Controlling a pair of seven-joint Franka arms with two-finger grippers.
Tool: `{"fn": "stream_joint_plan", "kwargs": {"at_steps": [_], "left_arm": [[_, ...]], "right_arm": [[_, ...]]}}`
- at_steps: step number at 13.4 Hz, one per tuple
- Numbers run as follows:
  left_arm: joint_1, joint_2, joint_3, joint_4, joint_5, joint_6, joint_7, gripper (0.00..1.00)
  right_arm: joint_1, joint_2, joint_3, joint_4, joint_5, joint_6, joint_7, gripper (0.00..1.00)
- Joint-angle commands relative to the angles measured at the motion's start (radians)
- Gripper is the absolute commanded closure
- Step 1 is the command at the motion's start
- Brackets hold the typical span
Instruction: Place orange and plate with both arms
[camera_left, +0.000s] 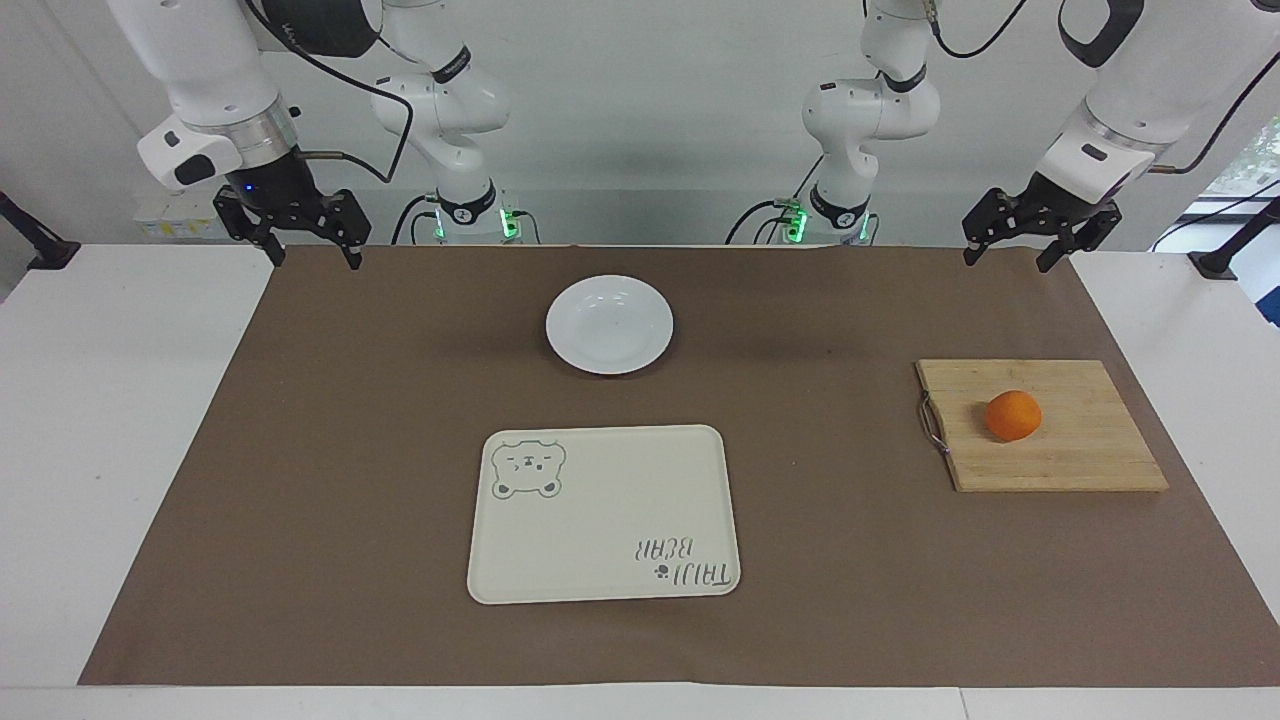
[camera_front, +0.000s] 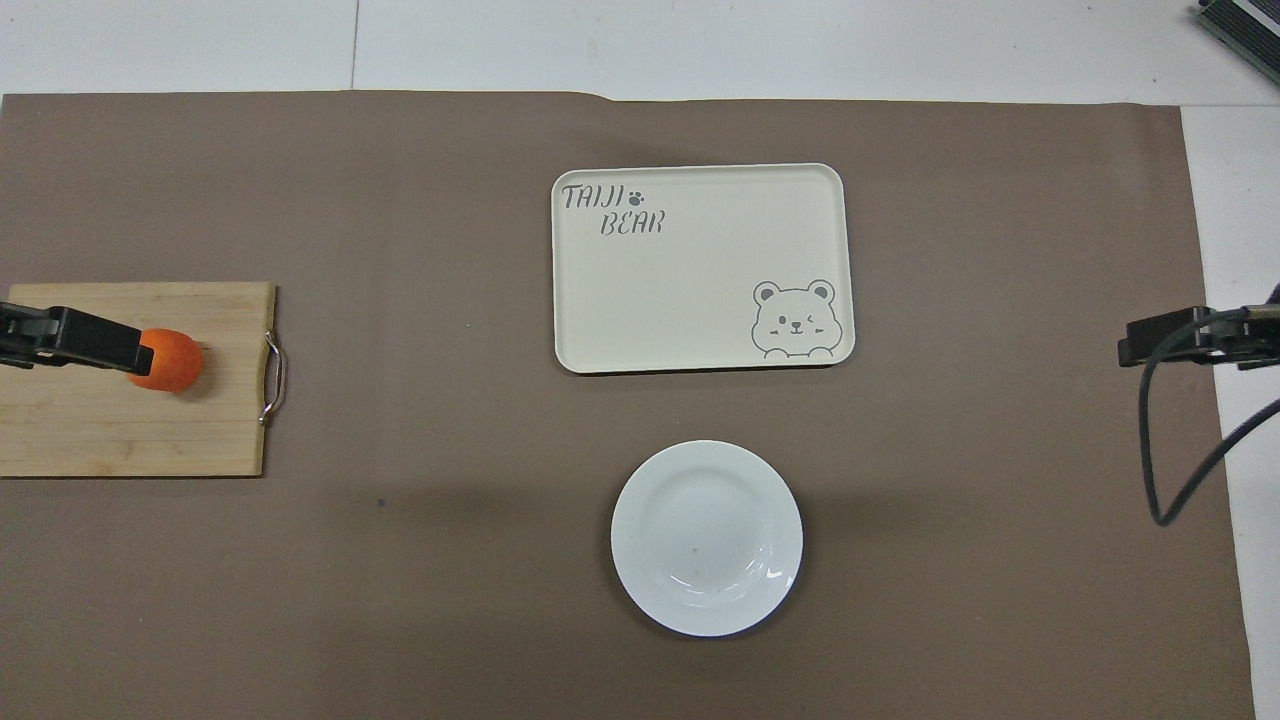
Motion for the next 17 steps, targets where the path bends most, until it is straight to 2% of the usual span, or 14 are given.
{"fn": "stream_joint_plan", "kwargs": {"at_steps": [1,17], "left_arm": [[-0.009,-0.034,0.001,-0.043,0.024,-0.009,0.013,0.0],[0.008,-0.069,0.002,-0.1,0.022,0.014,0.019,0.0]], "right_arm": [[-0.009,-0.001,0.004,0.004,0.009,-0.014,0.0,0.0],[-0.009,-0.001,0.004,0.004,0.009,-0.012,0.0,0.0]]}}
